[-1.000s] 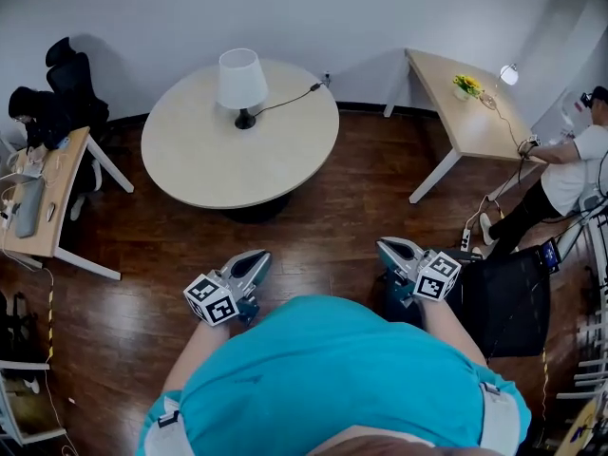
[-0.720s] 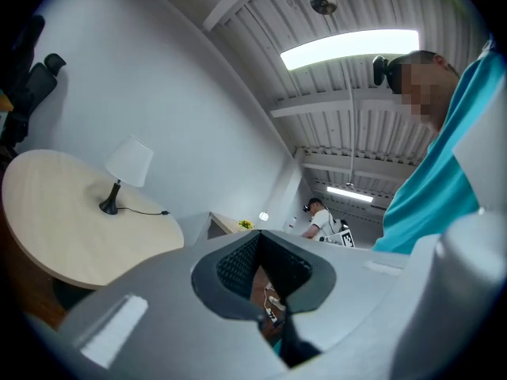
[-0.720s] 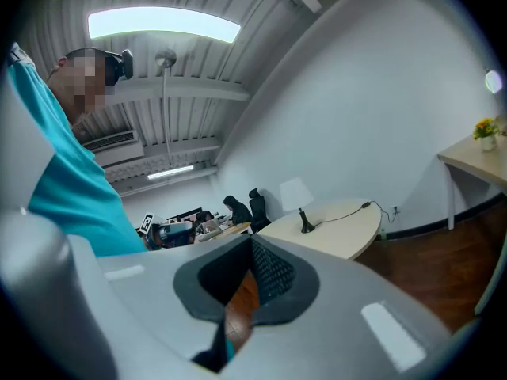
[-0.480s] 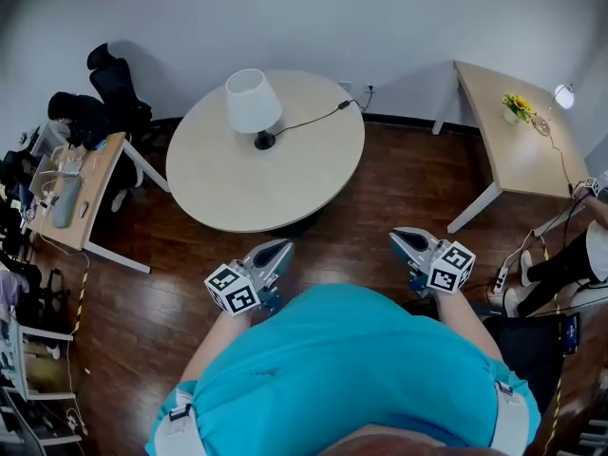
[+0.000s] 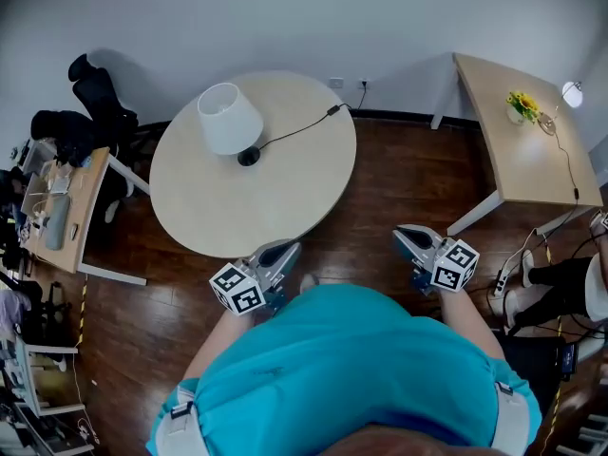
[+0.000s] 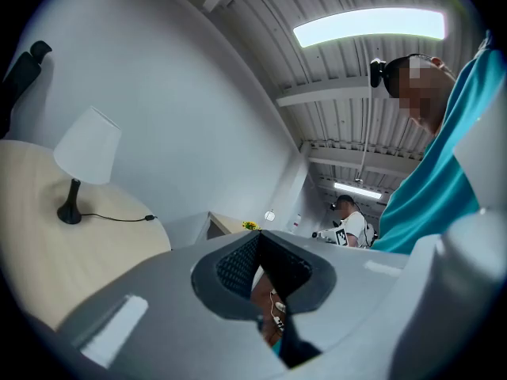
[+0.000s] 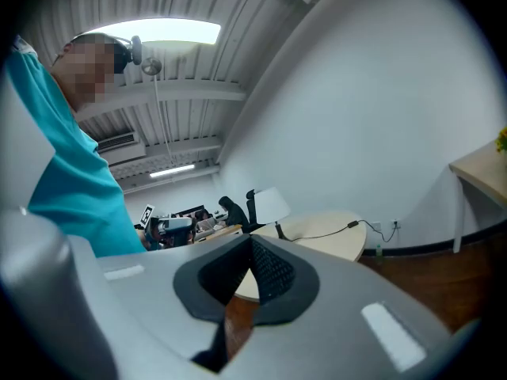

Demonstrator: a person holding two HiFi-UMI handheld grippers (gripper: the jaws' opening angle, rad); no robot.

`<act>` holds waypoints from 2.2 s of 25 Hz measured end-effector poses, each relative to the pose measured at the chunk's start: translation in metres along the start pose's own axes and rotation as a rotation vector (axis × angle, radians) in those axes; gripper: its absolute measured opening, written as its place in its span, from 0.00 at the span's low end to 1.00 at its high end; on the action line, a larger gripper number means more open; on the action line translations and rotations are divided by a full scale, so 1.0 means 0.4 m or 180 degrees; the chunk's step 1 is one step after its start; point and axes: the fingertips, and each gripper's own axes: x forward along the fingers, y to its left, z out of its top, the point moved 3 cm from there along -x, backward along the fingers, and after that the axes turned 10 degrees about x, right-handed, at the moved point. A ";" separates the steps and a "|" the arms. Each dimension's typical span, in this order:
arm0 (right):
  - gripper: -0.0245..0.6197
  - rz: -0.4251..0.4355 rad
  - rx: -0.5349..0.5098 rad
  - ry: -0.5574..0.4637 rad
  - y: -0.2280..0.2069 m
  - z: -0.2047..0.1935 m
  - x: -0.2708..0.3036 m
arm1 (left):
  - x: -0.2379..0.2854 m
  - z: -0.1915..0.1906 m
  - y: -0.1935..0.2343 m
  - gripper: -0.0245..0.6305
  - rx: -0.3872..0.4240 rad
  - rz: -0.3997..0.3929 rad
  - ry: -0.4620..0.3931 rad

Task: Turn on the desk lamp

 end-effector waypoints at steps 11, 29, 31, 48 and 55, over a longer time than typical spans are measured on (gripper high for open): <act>0.04 -0.0524 -0.0031 0.0108 -0.229 0.190 0.395 | 0.115 0.077 0.509 0.08 0.0037 -0.0535 0.0067; 0.04 0.0142 0.0160 0.0452 -0.864 0.426 0.409 | 0.601 0.011 0.762 0.08 0.0003 0.0652 0.0245; 0.04 0.0312 0.0137 0.0491 -0.936 0.482 0.382 | 0.697 0.010 0.766 0.08 -0.0028 0.0818 0.0218; 0.04 0.0384 0.0384 0.0735 -1.291 0.625 0.567 | 1.052 -0.090 1.096 0.08 0.0592 0.0910 0.1171; 0.04 0.0018 0.0605 0.0848 -1.422 0.641 0.760 | 1.055 -0.219 1.366 0.06 0.0451 0.0704 0.1666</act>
